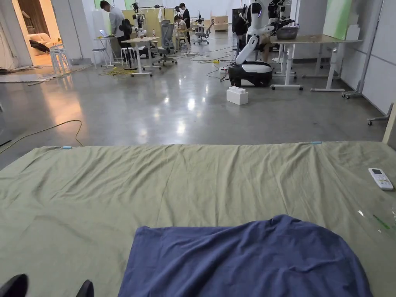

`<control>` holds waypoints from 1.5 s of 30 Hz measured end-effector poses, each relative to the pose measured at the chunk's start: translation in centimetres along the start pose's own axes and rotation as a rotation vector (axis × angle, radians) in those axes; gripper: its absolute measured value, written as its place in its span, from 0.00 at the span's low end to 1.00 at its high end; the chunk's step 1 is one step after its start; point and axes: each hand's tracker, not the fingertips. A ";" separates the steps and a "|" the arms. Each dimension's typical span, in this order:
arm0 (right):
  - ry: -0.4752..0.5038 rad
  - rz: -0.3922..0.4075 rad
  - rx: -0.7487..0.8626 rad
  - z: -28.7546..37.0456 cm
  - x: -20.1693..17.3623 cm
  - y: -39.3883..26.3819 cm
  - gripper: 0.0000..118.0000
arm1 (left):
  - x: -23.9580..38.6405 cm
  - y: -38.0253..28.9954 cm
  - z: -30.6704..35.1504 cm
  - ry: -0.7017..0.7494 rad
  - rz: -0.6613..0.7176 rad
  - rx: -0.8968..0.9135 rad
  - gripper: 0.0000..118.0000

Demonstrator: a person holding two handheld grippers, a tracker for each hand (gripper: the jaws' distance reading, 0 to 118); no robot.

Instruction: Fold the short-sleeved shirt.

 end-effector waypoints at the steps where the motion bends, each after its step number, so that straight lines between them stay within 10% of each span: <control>1: 0.014 0.003 0.020 0.1 -0.3 0.2 0.41 | 0.2 0.0 0.1 -0.039 0.010 0.023 0.42; 5: 0.041 -0.008 0.010 -0.7 -0.5 -0.2 0.08 | 1.0 -0.3 -0.7 -0.061 0.031 -0.004 0.01; 10: 0.016 -0.106 -0.068 -0.9 -0.2 -0.9 0.00 | 1.1 -0.4 -0.9 -0.080 0.077 -0.004 0.00; 40: -0.028 -0.090 -0.051 -0.6 0.2 -1.5 0.00 | -0.2 -3.0 -2.7 -0.082 0.098 -0.199 0.00; 43: -0.018 -0.113 -0.073 -0.6 0.4 -2.1 0.00 | -1.7 -5.7 -5.2 -0.112 0.135 -0.405 0.17; 45: -0.003 -0.140 -0.099 -0.6 0.6 -2.7 0.00 | -2.7 -8.2 -6.6 -0.100 0.146 -0.516 0.48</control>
